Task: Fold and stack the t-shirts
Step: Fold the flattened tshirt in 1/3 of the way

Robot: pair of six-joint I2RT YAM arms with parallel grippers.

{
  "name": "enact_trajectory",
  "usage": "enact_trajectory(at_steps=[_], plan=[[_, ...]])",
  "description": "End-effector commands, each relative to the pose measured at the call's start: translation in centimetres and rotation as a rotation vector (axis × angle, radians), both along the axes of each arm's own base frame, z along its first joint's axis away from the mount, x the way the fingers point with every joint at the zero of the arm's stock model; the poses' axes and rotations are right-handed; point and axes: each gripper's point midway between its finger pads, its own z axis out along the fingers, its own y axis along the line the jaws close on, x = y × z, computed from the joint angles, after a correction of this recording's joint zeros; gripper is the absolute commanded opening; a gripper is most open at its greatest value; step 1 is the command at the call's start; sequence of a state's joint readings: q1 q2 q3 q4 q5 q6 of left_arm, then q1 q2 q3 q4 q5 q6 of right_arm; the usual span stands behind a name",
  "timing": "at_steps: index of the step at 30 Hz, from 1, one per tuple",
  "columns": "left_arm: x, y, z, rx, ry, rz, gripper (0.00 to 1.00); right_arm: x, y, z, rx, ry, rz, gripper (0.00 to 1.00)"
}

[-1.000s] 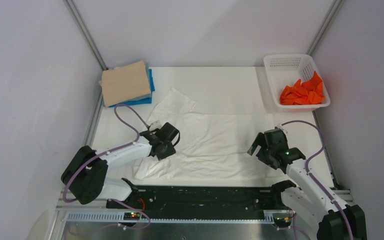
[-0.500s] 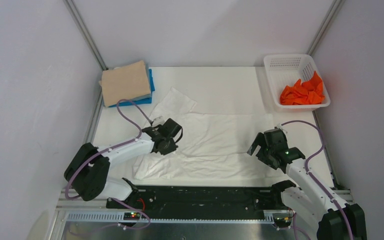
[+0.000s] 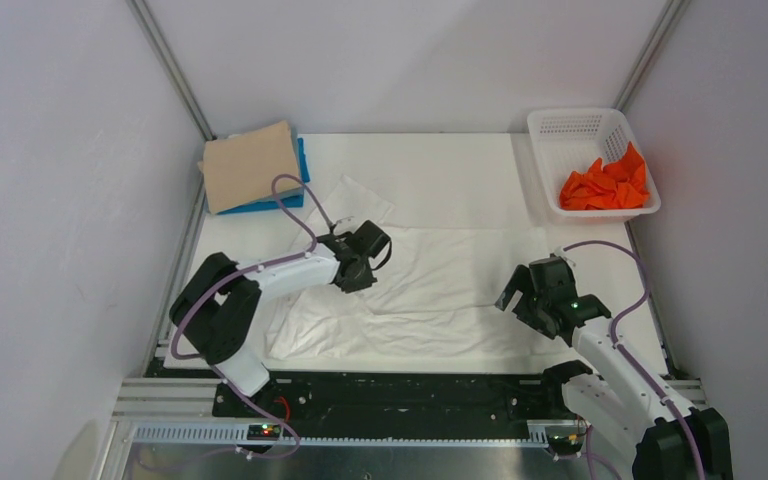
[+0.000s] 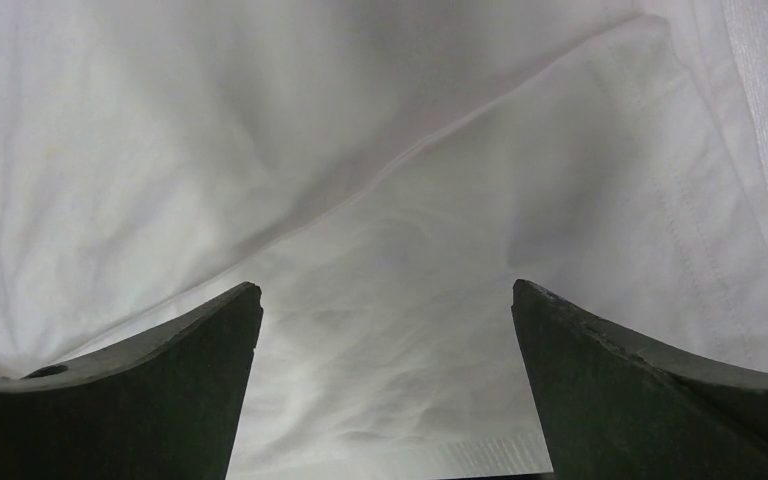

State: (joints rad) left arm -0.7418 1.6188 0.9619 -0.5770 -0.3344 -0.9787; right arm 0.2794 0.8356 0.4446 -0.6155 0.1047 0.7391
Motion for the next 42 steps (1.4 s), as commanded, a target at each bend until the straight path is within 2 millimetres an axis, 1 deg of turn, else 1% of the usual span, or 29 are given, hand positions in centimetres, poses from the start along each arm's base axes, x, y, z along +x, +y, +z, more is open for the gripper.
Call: enact_trajectory(at_steps=[1,5,10,14,18,19,21,22,23,24,25,26,27,28,29,30,31,32,33,34,35,36,37,38,39,40,41,42], plan=[[2.1,-1.2,1.1,0.021,-0.064,-0.042,0.18,0.5,-0.3,0.3,-0.012,-0.025,-0.004,1.0],[2.8,-1.7,0.8,0.035,-0.066,-0.053,0.19,0.6,-0.5,0.3,-0.012,-0.028,-0.009,1.0],[3.8,-2.8,0.9,0.03,-0.077,-0.072,0.2,0.5,-0.6,0.2,-0.012,-0.024,-0.014,1.0],[4.2,-3.9,1.0,0.014,-0.084,-0.106,0.25,0.3,-0.6,0.0,-0.015,-0.01,-0.014,1.0],[4.3,-4.5,1.2,0.008,-0.089,-0.136,0.42,0.3,-0.6,0.1,-0.013,-0.013,-0.016,1.0],[4.3,-4.7,1.5,0.005,-0.097,-0.144,0.44,0.3,-0.7,0.2,-0.015,-0.015,-0.018,1.0],[4.5,-5.0,2.3,-0.002,-0.118,-0.16,0.54,0.3,-0.7,0.3,-0.014,-0.021,-0.019,1.0],[4.6,-5.1,2.9,-0.008,-0.132,-0.166,0.66,0.4,-0.7,0.5,-0.013,-0.03,-0.019,1.0],[4.7,-5.2,3.3,-0.008,-0.145,-0.175,0.75,0.4,-0.7,0.6,-0.013,-0.035,-0.016,1.0],[5.0,-5.1,4.3,-0.01,-0.172,-0.174,0.93,0.5,-0.8,0.9,-0.018,-0.047,-0.013,0.99],[5.3,-5.0,5.0,-0.007,-0.192,-0.179,0.97,0.6,-1.2,1.4,-0.031,-0.058,-0.011,0.98],[5.7,-4.7,6.3,-0.007,-0.232,-0.169,0.99,1.1,-1.8,2.3,-0.057,-0.081,-0.019,0.98],[6.0,-4.3,7.1,-0.003,-0.254,-0.167,0.99,1.1,-2.1,2.8,-0.068,-0.097,-0.023,0.99],[6.4,-3.9,8.7,-0.012,-0.295,-0.155,1.0,1.6,-2.6,3.8,-0.083,-0.125,-0.037,0.99],[7.0,-3.2,10.2,-0.024,-0.328,-0.141,1.0,1.9,-2.8,4.6,-0.079,-0.156,-0.045,0.99],[7.9,-2.3,11.2,-0.028,-0.353,-0.125,1.0,2.3,-3.0,5.6,-0.07,-0.184,-0.06,0.99],[8.3,-1.9,12.3,-0.05,-0.378,-0.119,1.0,2.8,-2.9,6.5,-0.049,-0.224,-0.06,0.99],[9.6,-0.9,13.3,-0.053,-0.41,-0.109,1.0,3.4,-3.2,7.7,-0.038,-0.277,-0.077,0.99],[10.4,-1.1,14.1,-0.083,-0.431,-0.122,1.0,3.8,-3.5,8.2,-0.029,-0.3,-0.095,0.99],[11.8,0.1,15.0,-0.074,-0.454,-0.113,1.0,4.3,-3.7,9.1,-0.02,-0.344,-0.108,0.99],[12.8,-0.1,15.3,-0.089,-0.465,-0.131,1.0,4.5,-4.2,9.3,-0.017,-0.353,-0.131,0.99],[14.4,1.0,16.1,-0.083,-0.487,-0.134,1.0,4.7,-4.4,9.7,-0.014,-0.375,-0.139,0.99],[15.8,0.3,16.6,-0.125,-0.502,-0.16,1.0,4.8,-4.7,9.9,-0.009,-0.381,-0.153,0.99],[17.2,1.3,16.8,-0.125,-0.51,-0.157,1.0,4.9,-4.9,10.0,-0.009,-0.388,-0.157,1.0],[18.8,0.8,16.9,-0.159,-0.51,-0.174,1.0,5.0,-5.1,10.1,-0.006,-0.389,-0.166,1.0],[20.3,2.0,16.9,-0.155,-0.512,-0.162,1.0,5.0,-5.2,10.0,-0.006,-0.387,-0.167,0.99],[22.3,1.5,16.6,-0.173,-0.508,-0.176,1.0,5.1,-5.2,9.9,-0.005,-0.384,-0.164,0.99],[23.7,2.4,16.4,-0.161,-0.509,-0.171,1.0,5.1,-5.2,9.7,-0.007,-0.375,-0.161,0.99]])
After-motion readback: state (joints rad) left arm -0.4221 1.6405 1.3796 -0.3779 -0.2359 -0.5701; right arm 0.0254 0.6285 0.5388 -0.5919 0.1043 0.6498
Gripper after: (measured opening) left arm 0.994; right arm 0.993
